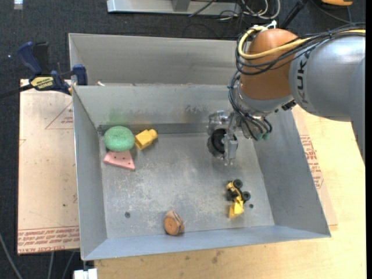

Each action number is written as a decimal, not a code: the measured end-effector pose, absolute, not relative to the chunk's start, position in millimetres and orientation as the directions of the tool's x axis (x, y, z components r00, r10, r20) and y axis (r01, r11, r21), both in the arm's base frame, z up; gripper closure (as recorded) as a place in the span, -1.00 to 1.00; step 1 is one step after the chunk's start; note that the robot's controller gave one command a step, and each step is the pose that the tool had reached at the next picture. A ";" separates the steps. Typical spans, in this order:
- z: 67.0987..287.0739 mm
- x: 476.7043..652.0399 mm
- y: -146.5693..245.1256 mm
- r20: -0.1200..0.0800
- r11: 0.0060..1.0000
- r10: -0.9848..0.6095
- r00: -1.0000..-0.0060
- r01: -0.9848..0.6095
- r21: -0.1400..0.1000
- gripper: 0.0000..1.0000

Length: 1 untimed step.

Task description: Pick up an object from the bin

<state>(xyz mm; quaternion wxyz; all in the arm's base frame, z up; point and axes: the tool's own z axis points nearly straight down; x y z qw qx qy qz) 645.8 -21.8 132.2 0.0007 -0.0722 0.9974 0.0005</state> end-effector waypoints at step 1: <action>144.4 646.1 -21.6 -0.002 0.990 -0.144 -0.990 -0.144 0.001 1.00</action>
Offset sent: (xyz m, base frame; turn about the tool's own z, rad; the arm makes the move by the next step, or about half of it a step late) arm -0.0001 0.0002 0.0304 0.0000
